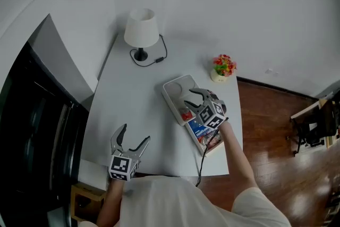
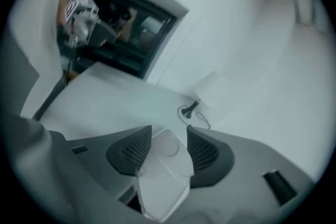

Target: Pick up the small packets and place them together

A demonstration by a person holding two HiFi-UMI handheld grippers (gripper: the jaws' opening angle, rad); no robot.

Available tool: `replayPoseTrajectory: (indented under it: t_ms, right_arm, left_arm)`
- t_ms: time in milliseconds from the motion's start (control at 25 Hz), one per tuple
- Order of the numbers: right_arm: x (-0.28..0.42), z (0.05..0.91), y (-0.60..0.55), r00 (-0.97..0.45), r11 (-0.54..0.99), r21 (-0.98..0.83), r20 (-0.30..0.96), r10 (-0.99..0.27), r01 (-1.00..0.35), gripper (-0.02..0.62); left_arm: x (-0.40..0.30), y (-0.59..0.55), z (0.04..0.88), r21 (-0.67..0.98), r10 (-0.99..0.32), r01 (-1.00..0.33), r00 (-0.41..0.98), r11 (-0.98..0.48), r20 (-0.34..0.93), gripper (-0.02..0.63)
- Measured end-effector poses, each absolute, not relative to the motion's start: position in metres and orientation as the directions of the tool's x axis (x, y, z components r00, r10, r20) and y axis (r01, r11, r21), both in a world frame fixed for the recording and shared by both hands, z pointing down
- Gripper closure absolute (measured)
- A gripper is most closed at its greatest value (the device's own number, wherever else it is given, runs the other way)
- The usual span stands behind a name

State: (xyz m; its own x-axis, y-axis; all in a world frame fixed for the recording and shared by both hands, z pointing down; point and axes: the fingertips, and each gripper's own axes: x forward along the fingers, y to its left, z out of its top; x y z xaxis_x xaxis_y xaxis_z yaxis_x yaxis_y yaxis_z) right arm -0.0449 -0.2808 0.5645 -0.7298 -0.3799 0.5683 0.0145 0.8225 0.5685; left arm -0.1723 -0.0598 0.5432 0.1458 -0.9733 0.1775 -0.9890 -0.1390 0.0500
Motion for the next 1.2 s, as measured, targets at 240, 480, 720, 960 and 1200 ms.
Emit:
replayPoseTrajectory:
  t_ms: [240,480,720,960,1200]
  right_arm:
    - [-0.01,0.493,-0.234,-0.85,0.858,0.389,0.267,-0.454,-0.336,0.268]
    - [0.048,0.483,-0.203,-0.784,0.795,0.15,0.136,-0.605,-0.588,0.215]
    - [0.099,0.473,-0.161,-0.617,0.611,0.099,-0.063,-0.784,-0.786,0.213]
    - [0.118,0.498,-0.132,-0.624,0.623,0.029,-0.029,-0.781,-0.781,0.252]
    - [0.145,0.531,-0.137,-0.699,0.717,0.051,0.187,-0.691,-0.695,0.252]
  left_arm:
    - [-0.157,-0.085,0.513,0.039,-0.965,-0.971,0.24,-0.237,0.107,0.212]
    - [-0.137,-0.103,0.489,0.034,-0.948,-0.949,0.316,-0.315,0.042,0.212]
    - [-0.117,-0.111,0.485,0.046,-0.945,-0.944,0.327,-0.327,0.002,0.181]
    - [-0.092,-0.116,0.498,0.117,-0.913,-0.911,0.403,-0.394,0.06,0.201]
    - [-0.075,-0.12,0.495,0.106,-0.907,-0.903,0.421,-0.416,0.031,0.197]
